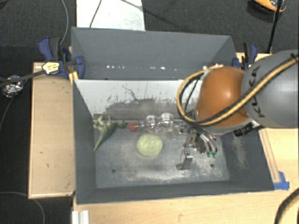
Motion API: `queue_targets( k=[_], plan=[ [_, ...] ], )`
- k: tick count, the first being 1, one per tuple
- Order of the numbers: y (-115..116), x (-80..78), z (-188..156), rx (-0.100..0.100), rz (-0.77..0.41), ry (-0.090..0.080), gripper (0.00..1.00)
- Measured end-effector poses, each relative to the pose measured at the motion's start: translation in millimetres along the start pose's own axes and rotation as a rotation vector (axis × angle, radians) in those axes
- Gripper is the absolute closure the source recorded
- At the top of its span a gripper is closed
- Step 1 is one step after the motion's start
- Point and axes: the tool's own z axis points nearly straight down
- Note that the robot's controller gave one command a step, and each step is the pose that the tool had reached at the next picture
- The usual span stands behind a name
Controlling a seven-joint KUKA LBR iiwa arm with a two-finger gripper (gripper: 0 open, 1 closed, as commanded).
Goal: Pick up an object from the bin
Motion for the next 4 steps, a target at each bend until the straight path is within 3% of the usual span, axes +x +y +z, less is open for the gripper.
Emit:
queue_targets(
  k=[1, 2, 3, 4],
  plan=[
    [0, -1.9, -4, 0.000, 0.001, -0.008, 0.00],
    [11, -23.7, 18, 0.001, -0.028, -0.017, 0.00],
    [28, -42.1, 55, 0.001, -0.164, -0.010, 0.00],
    [45, -47.0, 67, 0.009, -0.206, 0.008, 0.00]
  ],
)
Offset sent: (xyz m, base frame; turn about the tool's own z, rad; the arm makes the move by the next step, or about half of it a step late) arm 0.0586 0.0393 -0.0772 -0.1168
